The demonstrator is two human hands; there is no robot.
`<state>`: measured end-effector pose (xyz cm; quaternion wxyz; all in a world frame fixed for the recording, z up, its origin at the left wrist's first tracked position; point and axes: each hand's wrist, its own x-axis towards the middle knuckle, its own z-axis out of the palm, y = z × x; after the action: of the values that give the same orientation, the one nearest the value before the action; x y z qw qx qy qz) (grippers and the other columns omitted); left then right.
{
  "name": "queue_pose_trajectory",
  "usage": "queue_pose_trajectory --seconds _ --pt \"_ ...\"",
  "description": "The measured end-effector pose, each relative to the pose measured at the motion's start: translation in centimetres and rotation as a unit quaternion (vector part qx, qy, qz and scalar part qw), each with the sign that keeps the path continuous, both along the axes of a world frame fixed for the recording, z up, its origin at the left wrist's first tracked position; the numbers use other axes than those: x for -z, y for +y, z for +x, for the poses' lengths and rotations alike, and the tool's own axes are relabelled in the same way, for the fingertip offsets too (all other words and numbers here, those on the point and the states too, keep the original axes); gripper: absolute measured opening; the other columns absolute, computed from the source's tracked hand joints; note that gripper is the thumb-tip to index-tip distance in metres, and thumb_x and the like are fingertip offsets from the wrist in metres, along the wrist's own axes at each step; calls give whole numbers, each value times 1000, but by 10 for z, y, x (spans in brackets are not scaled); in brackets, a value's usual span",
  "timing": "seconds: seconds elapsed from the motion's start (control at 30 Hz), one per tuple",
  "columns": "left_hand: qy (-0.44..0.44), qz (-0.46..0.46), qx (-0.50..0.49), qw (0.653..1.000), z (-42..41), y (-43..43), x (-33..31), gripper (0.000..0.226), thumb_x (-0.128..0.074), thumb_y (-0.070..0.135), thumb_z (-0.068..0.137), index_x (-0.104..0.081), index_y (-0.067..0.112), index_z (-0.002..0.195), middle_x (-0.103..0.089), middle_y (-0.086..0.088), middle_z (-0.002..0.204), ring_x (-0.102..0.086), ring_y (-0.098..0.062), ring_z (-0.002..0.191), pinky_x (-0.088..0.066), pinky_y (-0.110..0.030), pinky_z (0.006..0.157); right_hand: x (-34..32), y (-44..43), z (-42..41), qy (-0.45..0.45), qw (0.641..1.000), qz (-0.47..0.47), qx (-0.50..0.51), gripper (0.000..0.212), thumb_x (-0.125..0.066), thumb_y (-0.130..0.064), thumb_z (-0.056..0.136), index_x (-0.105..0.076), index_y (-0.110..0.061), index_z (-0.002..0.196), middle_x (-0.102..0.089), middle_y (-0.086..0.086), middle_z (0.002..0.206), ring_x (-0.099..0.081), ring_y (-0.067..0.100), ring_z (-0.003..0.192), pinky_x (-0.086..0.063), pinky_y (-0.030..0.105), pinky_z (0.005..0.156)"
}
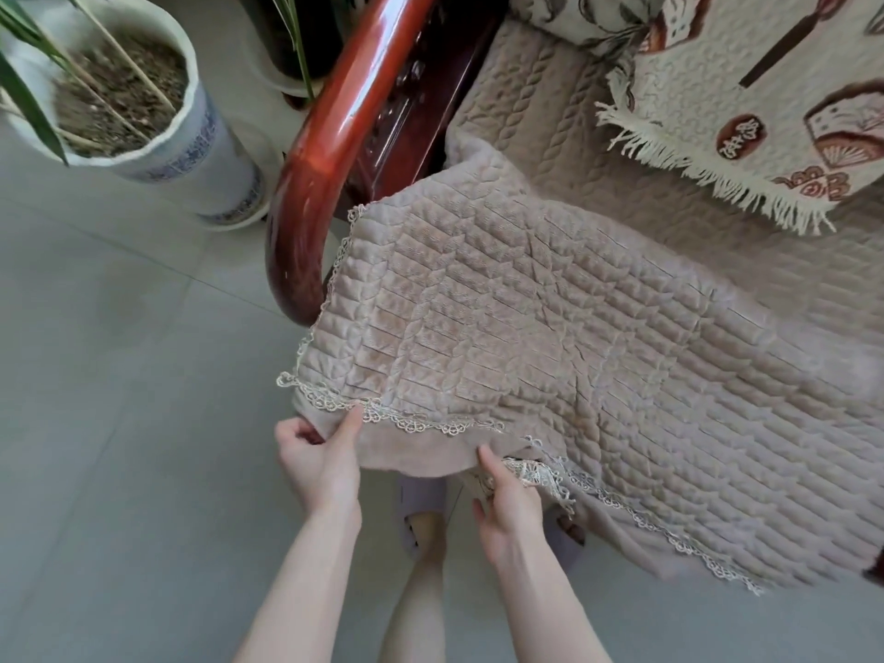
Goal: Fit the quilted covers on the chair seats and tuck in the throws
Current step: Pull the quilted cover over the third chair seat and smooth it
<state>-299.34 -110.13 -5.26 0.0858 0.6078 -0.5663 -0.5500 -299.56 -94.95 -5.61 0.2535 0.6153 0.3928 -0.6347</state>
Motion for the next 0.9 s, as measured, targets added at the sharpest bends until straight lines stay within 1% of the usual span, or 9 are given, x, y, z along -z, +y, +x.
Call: queue_pose_trajectory --seconds 0.1,0.2,0.3,0.4,0.47,0.57,0.67,0.8,0.9 --pt "-38 40 32 998 -1 15 9 48 -82 9 75 -44 12 104 -55 -3 92 -56 -17 79 -49 -32 78 -1 -3 2 28 998 6 -57 36 -70 -10 86 -53 -10 117 -64 1 101 -62 18 96 -43 26 76" --pt "-42 86 96 991 0 35 8 52 -80 11 77 -45 19 114 -52 -1 114 -60 -16 92 -49 -36 88 -8 5 0 83 990 51 -102 61 -72 -12 86 -43 -8 139 -52 6 131 -51 17 119 -33 25 93" --pt "-24 113 151 982 -5 53 -3 50 -76 9 81 -45 22 118 -50 6 119 -58 -16 104 -41 -27 84 -18 18 -12 129 976 101 -142 58 -73 -14 85 -48 -12 138 -55 5 134 -52 15 120 -37 22 90" --pt "-6 114 223 968 -26 71 -13 46 -75 8 82 -47 22 117 -51 1 122 -57 -15 103 -41 -22 82 -30 40 -38 177 962 142 -152 42 -72 -13 86 -55 -19 124 -60 2 124 -56 14 115 -44 14 74" --pt "12 105 273 956 -43 84 -17 43 -75 9 81 -50 22 113 -54 -1 121 -57 -13 100 -42 -14 77 -34 58 -57 206 950 180 -153 36 -71 -11 86 -57 -19 119 -61 1 120 -57 15 113 -47 12 76" --pt "22 59 351 934 -69 107 -19 38 -77 11 80 -53 31 101 -57 0 118 -57 -8 97 -41 -7 74 -40 91 -84 248 916 244 -198 34 -72 -14 86 -58 -22 116 -61 -2 122 -54 15 118 -45 31 98" --pt "45 21 411 910 -99 133 -20 39 -77 17 81 -51 38 100 -56 6 117 -54 -7 103 -43 -18 86 -38 126 -114 278 882 292 -245 40 -73 -20 85 -57 -27 120 -57 -8 125 -48 12 125 -36 27 100" --pt "72 -42 466 881 -145 168 -16 40 -75 22 83 -55 31 116 -48 12 119 -48 -7 113 -40 -22 93 -21 167 -155 277 823 348 -353 57 -77 -40 79 -52 -35 131 -50 -11 137 -36 15 136 -27 49 114" --pt "79 -116 508 850 -178 192 -8 48 -74 23 84 -56 17 128 -45 5 133 -39 -12 127 -34 -28 104 -14 196 -185 248 796 363 -417 64 -75 -41 80 -48 -33 138 -41 -8 148 -25 14 140 -13 49 116"
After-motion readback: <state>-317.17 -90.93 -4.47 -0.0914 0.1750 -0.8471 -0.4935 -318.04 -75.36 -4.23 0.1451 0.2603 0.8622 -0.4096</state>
